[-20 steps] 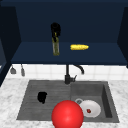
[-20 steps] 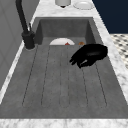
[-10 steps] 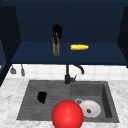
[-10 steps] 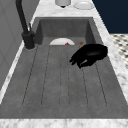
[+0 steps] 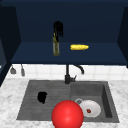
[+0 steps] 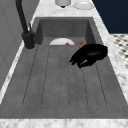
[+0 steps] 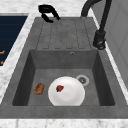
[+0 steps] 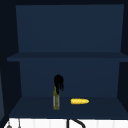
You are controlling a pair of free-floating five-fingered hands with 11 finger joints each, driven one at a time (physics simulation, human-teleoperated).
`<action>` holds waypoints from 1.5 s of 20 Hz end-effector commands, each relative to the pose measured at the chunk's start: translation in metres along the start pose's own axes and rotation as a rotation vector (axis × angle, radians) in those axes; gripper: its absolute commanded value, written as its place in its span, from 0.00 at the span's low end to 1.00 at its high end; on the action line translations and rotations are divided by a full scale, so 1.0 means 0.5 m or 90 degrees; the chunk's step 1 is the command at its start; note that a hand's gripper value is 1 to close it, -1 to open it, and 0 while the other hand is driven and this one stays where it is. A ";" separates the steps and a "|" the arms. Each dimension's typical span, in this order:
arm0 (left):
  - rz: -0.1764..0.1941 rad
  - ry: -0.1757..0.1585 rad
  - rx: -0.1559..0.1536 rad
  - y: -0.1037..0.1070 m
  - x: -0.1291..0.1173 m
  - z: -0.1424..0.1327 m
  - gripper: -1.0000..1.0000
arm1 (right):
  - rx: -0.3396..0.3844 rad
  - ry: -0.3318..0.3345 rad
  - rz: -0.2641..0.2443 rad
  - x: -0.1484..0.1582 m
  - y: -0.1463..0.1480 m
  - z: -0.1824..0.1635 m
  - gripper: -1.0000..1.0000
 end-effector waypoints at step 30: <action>0.000 0.000 0.000 0.000 0.000 0.000 0.50 | -0.042 -0.105 -0.001 -0.340 0.047 -0.075 0.00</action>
